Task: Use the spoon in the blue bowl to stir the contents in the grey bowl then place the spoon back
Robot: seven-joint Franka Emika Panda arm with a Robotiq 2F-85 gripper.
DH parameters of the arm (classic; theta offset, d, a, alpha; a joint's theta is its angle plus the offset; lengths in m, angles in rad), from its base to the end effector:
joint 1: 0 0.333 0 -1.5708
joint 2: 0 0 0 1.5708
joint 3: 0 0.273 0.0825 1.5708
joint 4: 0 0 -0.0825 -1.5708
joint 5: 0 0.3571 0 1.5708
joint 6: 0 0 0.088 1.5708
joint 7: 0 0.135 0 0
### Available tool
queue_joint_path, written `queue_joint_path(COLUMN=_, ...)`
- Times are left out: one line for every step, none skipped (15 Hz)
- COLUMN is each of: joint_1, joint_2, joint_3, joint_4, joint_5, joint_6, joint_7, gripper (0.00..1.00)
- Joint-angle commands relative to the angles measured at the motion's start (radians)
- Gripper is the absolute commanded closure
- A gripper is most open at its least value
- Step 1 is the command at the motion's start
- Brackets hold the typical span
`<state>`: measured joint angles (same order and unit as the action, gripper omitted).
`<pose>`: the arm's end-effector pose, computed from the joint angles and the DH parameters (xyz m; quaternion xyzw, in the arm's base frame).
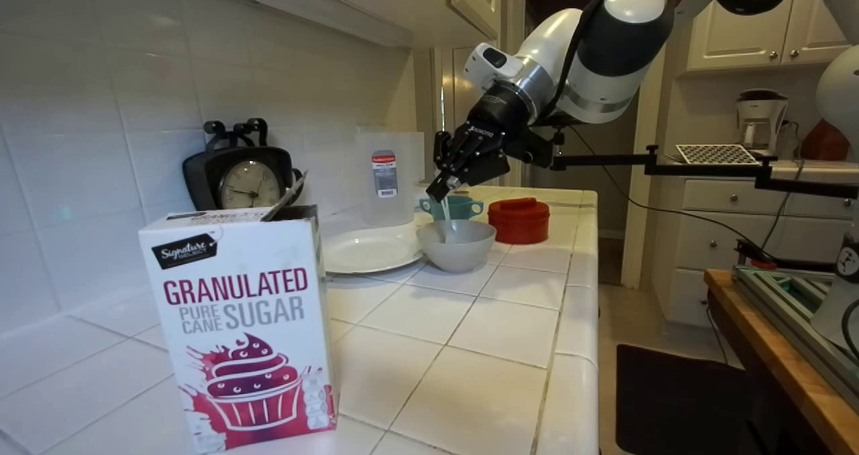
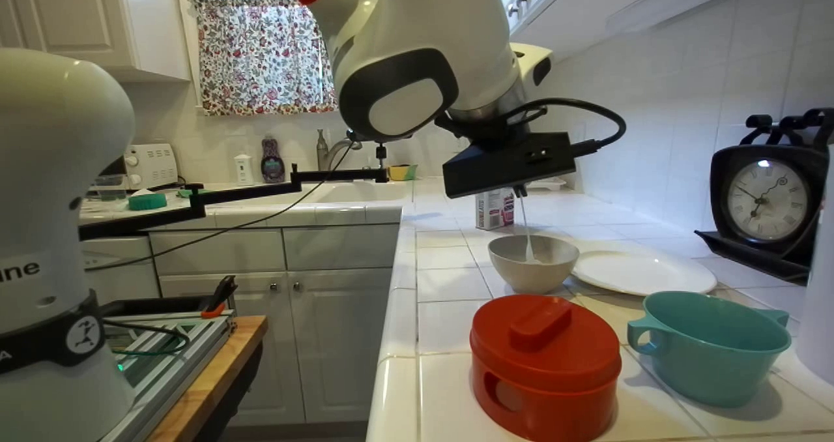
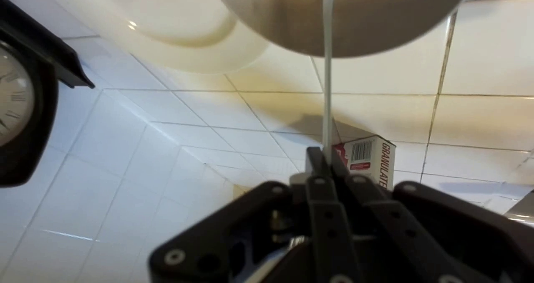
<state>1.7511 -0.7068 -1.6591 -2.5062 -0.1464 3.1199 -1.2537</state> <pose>0.5021 0.0833 0.2923 -0.7349 -0.5368 -0.4008 0.1050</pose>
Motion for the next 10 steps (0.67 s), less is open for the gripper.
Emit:
queue_joint_path(joint_1=0.002, joint_2=0.035, joint_3=-0.026, joint_4=0.012, joint_5=-0.026, joint_6=0.002, joint_7=0.039, gripper=0.99)
queue_joint_path(joint_1=0.009, joint_2=0.038, joint_3=-0.035, joint_4=0.016, joint_5=-0.027, joint_6=0.014, joint_7=0.04, gripper=0.99)
queue_joint_path(joint_1=0.004, joint_2=0.029, joint_3=-0.026, joint_4=0.015, joint_5=-0.028, joint_6=0.013, joint_7=0.041, gripper=0.99)
queue_joint_path(joint_1=0.002, joint_2=0.017, joint_3=-0.016, joint_4=0.012, joint_5=-0.029, joint_6=0.024, joint_7=0.041, gripper=0.99)
queue_joint_path(joint_1=-0.006, joint_2=0.017, joint_3=0.003, joint_4=0.008, joint_5=-0.029, joint_6=0.027, joint_7=0.044, gripper=0.99)
queue_joint_path(joint_1=-0.019, joint_2=0.016, joint_3=0.027, joint_4=0.005, joint_5=-0.03, joint_6=0.02, joint_7=0.049, gripper=0.99)
queue_joint_path(joint_1=-0.034, joint_2=0.019, joint_3=0.051, joint_4=0.001, joint_5=-0.028, joint_6=0.014, joint_7=0.058, gripper=0.99)
queue_joint_path(joint_1=-0.049, joint_2=0.023, joint_3=0.072, joint_4=-0.002, joint_5=-0.029, joint_6=0.012, joint_7=0.064, gripper=0.99)
queue_joint_path(joint_1=-0.071, joint_2=0.025, joint_3=0.096, joint_4=-0.005, joint_5=-0.028, joint_6=0.004, joint_7=0.072, gripper=0.99)
queue_joint_path(joint_1=-0.088, joint_2=0.029, joint_3=0.113, joint_4=-0.006, joint_5=-0.025, joint_6=0.004, joint_7=0.081, gripper=0.99)
